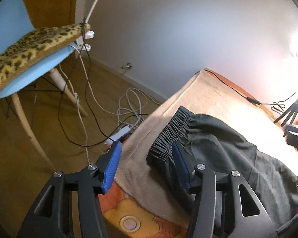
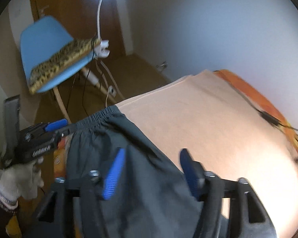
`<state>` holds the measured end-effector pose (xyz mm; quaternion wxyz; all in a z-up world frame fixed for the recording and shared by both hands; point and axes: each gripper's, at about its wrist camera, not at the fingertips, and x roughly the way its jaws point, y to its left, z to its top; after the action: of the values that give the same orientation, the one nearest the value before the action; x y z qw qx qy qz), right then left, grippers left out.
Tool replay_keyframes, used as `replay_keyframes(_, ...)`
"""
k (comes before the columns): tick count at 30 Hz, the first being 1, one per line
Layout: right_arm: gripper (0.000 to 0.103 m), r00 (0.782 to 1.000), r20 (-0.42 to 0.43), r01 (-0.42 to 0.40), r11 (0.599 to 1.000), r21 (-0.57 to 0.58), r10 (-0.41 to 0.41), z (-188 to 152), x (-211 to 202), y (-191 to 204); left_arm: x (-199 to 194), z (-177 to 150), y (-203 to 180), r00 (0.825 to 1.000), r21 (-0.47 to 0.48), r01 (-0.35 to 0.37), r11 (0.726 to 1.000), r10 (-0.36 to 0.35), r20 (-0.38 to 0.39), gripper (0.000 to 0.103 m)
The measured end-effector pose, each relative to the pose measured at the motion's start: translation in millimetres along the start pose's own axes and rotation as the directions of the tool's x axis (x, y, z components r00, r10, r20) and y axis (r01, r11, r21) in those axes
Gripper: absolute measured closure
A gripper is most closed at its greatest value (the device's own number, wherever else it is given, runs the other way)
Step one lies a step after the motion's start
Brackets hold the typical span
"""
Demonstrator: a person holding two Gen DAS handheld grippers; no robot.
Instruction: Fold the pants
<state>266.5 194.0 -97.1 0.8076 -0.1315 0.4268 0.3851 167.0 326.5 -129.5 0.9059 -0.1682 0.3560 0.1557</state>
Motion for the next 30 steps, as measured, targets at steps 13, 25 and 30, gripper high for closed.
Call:
replay_keyframes(13, 0.035, 0.982, 0.107, 0.129, 0.961, 0.247, -0.159, -140.6, -185.1, -83.8, -53.8, -26.6, -91.6, 0.966, 0.126, 0.259, 0.958, -0.258, -0.030, 0.051)
replay_keyframes(25, 0.035, 0.931, 0.056, 0.288, 0.819, 0.497, -0.361, -270.8, -299.2, -149.9, -60.8, -75.4, -198.1, 0.847, 0.154, 0.521, 0.840, -0.485, -0.219, 0.051)
replay_keyframes(30, 0.035, 0.911, 0.032, 0.307, 0.728, 0.613, -0.411, -315.2, -332.7, -174.1, -74.9, -107.2, -257.0, 0.767, 0.210, 0.628, 0.749, -0.551, -0.329, 0.051)
